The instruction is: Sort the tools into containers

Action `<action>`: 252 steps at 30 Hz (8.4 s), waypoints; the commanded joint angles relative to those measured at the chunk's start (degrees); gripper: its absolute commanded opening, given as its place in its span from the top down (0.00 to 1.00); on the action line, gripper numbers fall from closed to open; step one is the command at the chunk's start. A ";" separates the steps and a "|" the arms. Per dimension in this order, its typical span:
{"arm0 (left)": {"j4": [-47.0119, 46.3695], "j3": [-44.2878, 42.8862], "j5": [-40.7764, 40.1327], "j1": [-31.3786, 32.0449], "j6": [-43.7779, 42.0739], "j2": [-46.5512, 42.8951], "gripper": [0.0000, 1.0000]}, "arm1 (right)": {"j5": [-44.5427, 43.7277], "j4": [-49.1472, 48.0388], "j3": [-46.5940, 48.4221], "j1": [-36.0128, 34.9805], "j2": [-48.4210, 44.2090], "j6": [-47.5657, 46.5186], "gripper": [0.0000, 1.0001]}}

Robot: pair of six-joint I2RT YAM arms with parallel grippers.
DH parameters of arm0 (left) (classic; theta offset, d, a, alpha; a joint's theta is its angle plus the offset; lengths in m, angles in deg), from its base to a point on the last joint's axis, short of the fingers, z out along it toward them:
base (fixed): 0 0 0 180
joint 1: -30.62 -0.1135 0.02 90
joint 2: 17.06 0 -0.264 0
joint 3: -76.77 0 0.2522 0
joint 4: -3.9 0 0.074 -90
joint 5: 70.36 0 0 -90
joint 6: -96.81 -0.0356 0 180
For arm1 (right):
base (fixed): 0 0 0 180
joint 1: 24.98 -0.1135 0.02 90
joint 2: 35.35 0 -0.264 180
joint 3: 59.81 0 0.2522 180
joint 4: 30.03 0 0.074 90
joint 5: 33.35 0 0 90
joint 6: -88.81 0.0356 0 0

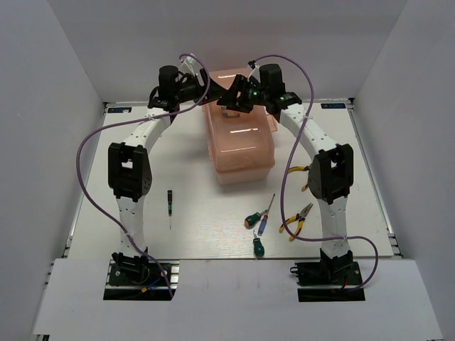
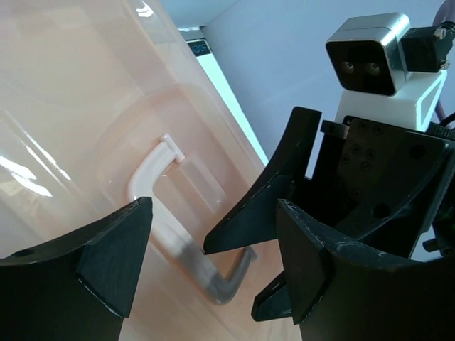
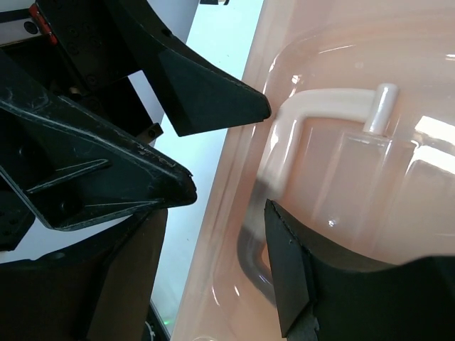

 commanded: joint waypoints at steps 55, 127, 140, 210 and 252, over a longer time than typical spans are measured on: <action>12.74 -0.16 -8.50 -2.01 -2.13 -11.73 0.08 | 3.56 -1.16 2.40 -2.26 0.51 0.76 0.36; 22.67 -14.49 -2.79 0.81 6.67 3.75 0.13 | 17.29 -7.44 -7.17 4.16 -8.35 -5.63 0.25; 35.84 -19.58 -9.99 3.79 0.87 6.12 0.22 | -9.33 3.22 -33.28 16.88 -31.05 -30.44 0.40; 49.84 -4.19 -25.73 -17.12 -10.21 -7.94 0.55 | 11.99 -4.41 -22.12 35.62 -0.27 -21.83 0.86; 40.35 40.70 -13.60 -3.86 -25.86 -66.47 0.22 | -21.39 20.55 -48.40 26.67 -15.41 -32.82 0.46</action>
